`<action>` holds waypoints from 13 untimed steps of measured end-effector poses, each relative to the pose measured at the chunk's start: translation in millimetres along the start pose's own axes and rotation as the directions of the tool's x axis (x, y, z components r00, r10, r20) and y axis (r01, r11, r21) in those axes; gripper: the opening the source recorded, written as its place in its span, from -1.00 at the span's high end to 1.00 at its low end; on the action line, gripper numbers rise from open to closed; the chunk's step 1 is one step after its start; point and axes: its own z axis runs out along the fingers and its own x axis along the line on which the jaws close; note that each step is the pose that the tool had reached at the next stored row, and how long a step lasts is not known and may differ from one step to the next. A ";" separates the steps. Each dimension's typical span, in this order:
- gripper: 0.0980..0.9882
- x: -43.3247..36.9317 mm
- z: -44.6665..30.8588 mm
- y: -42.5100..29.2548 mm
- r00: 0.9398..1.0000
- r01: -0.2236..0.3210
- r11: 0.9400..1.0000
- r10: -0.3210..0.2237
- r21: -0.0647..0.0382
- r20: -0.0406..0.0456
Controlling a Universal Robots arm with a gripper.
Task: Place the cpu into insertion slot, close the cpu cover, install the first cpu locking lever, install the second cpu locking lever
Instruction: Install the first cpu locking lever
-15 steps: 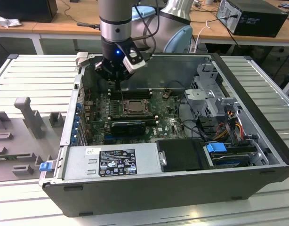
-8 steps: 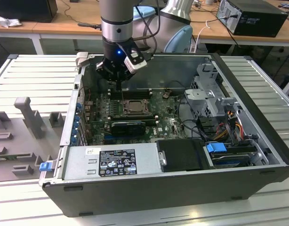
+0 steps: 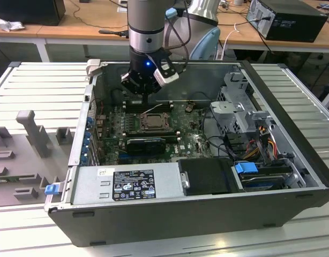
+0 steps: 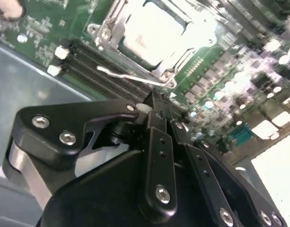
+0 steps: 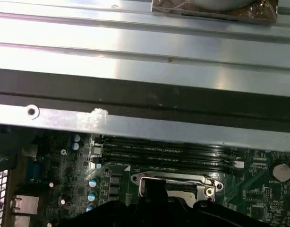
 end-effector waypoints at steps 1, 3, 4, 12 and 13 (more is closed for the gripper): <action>0.98 -0.4 1.0 -0.2 1.000 -0.002 1.000 0.002 -0.016 0.002; 0.98 -0.4 2.2 -0.4 1.000 -0.008 1.000 0.008 -0.015 0.010; 0.98 -0.4 3.1 -0.4 1.000 -0.013 1.000 0.013 -0.015 0.016; 0.98 -20.5 17.8 -0.9 1.000 -0.014 1.000 0.015 -0.015 0.018; 0.98 -22.0 18.6 -0.6 1.000 -0.014 1.000 0.014 -0.015 0.018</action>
